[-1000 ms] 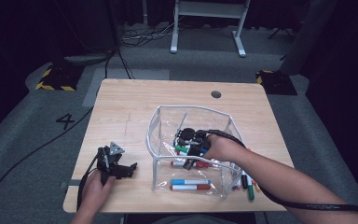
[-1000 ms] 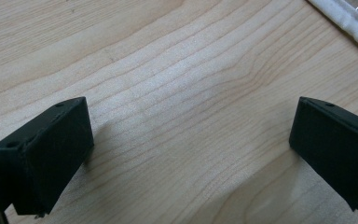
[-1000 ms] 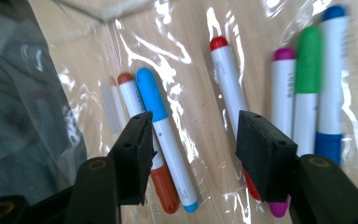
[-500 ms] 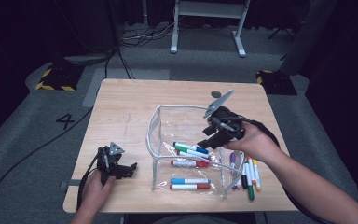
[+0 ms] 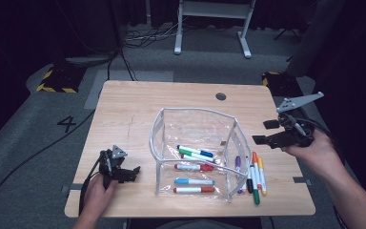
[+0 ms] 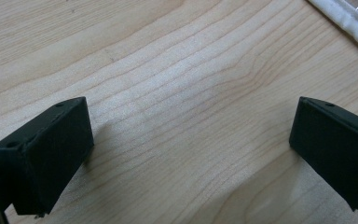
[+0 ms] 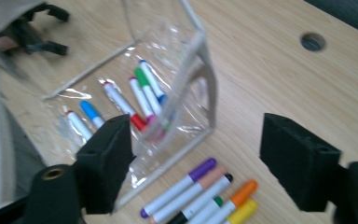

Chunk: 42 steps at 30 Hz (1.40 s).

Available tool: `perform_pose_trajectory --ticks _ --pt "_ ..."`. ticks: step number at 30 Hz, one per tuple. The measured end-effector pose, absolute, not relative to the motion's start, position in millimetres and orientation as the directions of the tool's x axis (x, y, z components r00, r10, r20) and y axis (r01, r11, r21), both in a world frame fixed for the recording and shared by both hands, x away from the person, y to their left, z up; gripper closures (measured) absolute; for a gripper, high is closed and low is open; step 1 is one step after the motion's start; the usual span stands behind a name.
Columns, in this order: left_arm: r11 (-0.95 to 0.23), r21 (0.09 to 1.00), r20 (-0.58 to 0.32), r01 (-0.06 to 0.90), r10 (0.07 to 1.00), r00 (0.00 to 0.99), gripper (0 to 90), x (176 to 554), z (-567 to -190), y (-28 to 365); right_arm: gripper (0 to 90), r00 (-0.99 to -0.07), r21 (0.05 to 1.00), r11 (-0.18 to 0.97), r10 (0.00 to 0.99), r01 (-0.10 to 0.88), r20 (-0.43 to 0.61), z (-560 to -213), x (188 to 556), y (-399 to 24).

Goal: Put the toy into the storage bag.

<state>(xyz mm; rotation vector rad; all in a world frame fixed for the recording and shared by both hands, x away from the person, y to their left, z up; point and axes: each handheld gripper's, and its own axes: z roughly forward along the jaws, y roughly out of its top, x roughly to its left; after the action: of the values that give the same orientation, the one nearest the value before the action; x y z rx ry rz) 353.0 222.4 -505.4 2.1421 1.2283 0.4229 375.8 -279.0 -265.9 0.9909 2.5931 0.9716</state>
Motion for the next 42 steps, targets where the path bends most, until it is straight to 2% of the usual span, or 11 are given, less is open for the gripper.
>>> perform_pose_trajectory --ticks 3,6,8,14,22,25,33,39,42 --pt "-0.371 0.657 -0.031 0.656 0.857 0.515 0.0 353 -505 222 14.0 -0.703 0.641 0.522 0.71 0.563 0.039 -277 376 -300" --pt "-0.371 0.657 -0.031 0.656 0.857 0.515 0.0 353 -505 222 14.3 -0.666 0.631 0.486 0.743 0.604 0.065 -294 377 -317" --pt "-0.371 0.657 -0.031 0.656 0.857 0.515 0.0 353 -505 222 18.3 -0.641 0.602 0.49 0.766 0.631 0.049 -312 378 -324" --pt "-0.371 0.658 -0.031 0.656 0.857 0.515 0.0 353 -505 222 32.8 -0.61 0.534 0.477 0.787 0.698 0.095 -361 381 -334" --pt "-0.37 0.658 -0.032 0.656 0.857 0.515 0.0 353 -505 222 51.3 -0.59 0.38 0.504 0.793 0.776 0.152 -420 380 -336" --pt "-0.37 0.657 -0.031 0.656 0.857 0.515 0.0 353 -505 222 54.2 -0.569 0.347 0.494 0.806 0.797 0.161 -436 382 -339" --pt "-0.37 0.658 -0.031 0.656 0.857 0.515 0.0 353 -505 222 63.5 -0.509 0.3 0.444 0.839 0.844 0.191 -458 386 -343" --pt "-0.37 0.657 -0.031 0.656 0.857 0.515 0.0 353 -505 222 67.6 -0.499 0.286 0.454 0.86 0.844 0.105 -462 388 -350" --pt "-0.371 0.657 -0.031 0.656 0.857 0.515 0.0 353 -505 222 75.5 -0.487 0.277 0.453 0.871 0.848 0.066 -461 391 -355"
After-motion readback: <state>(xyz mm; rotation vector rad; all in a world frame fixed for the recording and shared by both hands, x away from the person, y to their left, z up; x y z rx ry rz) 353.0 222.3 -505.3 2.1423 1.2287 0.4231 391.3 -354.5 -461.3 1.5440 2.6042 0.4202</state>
